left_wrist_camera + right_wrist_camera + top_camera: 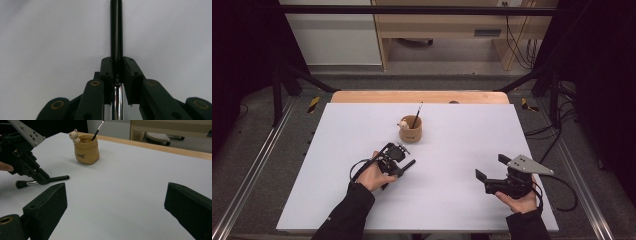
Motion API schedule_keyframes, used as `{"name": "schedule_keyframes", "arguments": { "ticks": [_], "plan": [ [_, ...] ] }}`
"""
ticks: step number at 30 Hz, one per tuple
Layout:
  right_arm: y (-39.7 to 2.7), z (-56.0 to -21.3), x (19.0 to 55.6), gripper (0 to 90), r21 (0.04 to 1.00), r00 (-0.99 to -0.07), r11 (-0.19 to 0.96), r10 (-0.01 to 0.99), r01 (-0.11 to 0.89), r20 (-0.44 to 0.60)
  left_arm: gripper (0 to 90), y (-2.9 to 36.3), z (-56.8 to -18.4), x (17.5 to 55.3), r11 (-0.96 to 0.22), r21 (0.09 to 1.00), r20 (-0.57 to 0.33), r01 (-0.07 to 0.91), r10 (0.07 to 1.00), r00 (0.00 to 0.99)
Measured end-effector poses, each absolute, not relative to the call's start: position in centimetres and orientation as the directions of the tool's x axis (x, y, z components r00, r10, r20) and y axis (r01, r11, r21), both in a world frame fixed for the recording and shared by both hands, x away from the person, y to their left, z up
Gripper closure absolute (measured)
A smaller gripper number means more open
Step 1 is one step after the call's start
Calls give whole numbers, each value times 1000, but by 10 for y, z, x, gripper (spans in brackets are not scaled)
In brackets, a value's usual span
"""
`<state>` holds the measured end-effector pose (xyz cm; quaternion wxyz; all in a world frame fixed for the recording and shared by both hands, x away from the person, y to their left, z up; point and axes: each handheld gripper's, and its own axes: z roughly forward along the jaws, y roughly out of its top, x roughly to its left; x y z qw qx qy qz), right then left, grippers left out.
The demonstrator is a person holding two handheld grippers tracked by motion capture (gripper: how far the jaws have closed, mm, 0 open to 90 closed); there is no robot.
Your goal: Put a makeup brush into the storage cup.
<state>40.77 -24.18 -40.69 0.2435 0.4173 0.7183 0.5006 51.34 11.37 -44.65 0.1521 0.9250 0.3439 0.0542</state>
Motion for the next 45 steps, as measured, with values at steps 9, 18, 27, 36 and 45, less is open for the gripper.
{"name": "schedule_keyframes", "arguments": {
  "ticks": [9, 18, 27, 36, 45],
  "plan": [
    [-241, -407, 408, 52, 920, -536, 157, 842, 358, 65, 788, 114, -446, 514, -749, 312, 5, 585, 617, 787],
    [-236, -403, 408, 56, 918, -546, 177, 836, 354, 49, 790, 117, -438, 512, -757, 347, -17, 553, 585, 811],
    [-227, -395, 408, 57, 913, -562, 226, 827, 338, 3, 790, 126, -414, 498, -774, 391, -15, 498, 536, 844],
    [-210, -381, 409, 58, 896, -601, 319, 796, 309, -77, 790, 125, -392, 483, -791, 436, -1, 429, 477, 879],
    [-186, -365, 409, 60, 863, -656, 427, 738, 272, -158, 790, 121, -377, 470, -802, 470, -2, 369, 418, 909]
  ]
}}
